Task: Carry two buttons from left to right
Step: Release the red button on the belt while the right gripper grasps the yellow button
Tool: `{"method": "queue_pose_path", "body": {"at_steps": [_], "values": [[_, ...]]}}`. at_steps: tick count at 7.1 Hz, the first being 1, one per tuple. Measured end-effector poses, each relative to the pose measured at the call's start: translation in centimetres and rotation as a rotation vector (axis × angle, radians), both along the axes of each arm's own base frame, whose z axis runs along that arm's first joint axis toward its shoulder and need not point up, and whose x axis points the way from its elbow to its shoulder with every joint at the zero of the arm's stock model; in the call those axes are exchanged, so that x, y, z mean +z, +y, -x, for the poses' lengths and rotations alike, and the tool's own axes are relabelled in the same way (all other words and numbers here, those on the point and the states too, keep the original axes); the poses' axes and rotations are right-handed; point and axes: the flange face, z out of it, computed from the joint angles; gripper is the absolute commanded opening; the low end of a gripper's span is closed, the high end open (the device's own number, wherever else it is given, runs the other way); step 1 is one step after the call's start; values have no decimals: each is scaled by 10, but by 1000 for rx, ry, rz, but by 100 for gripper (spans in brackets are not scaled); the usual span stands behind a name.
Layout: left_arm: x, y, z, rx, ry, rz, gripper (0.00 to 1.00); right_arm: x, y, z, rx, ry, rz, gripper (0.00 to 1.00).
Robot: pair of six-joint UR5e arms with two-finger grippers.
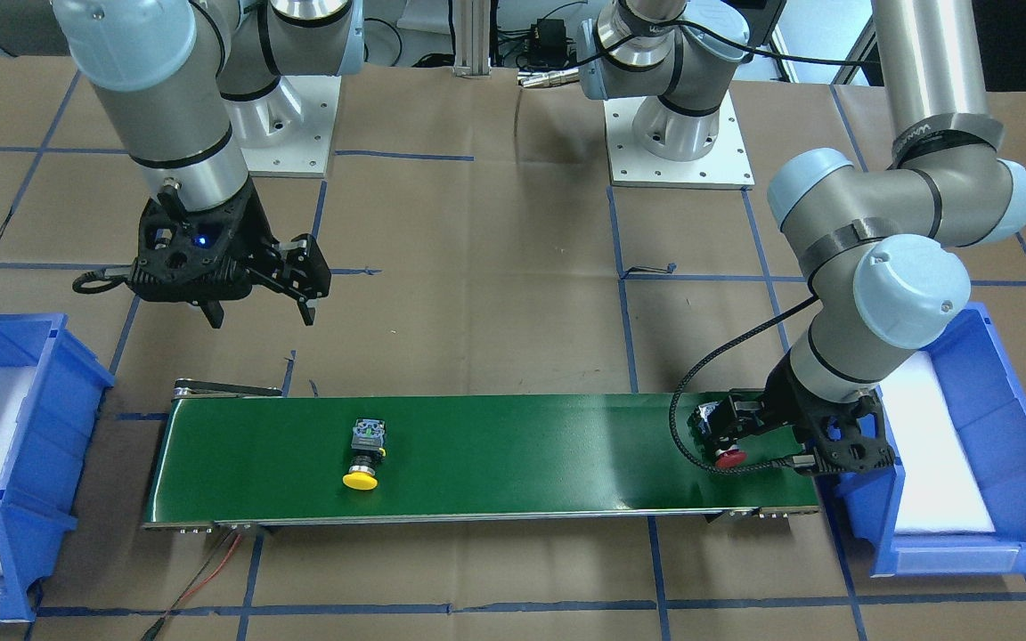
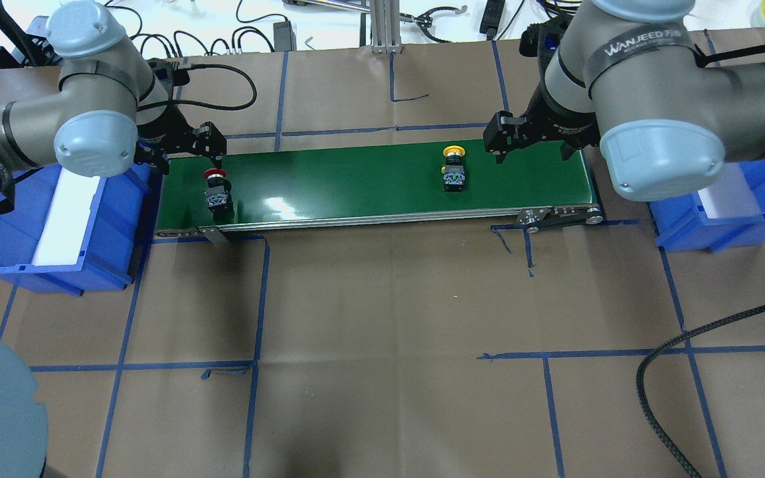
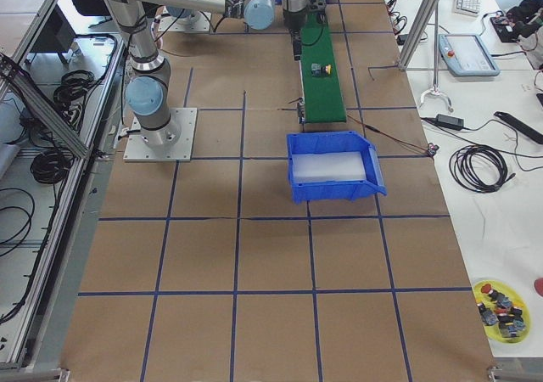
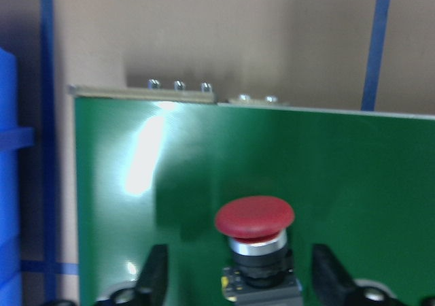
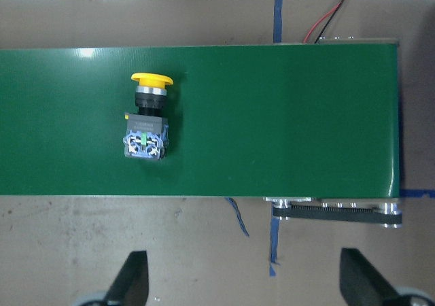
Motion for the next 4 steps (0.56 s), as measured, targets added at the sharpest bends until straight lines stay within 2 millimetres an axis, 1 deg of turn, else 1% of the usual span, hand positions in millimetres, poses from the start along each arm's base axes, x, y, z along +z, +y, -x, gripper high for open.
{"method": "queue_pose_path", "body": {"at_steps": [1, 2, 3, 4], "values": [[24, 9, 1, 0, -1, 3, 100, -14, -13, -1, 1, -2, 4, 100], [53, 26, 5, -2, 0, -5, 100, -25, -25, -2, 1, -2, 3, 100], [82, 46, 12, -6, 3, -20, 100, -37, -40, -3, 0, -3, 0, 100], [110, 72, 19, -1, 7, -40, 100, -48, -58, -4, -1, -3, -5, 100]]}}
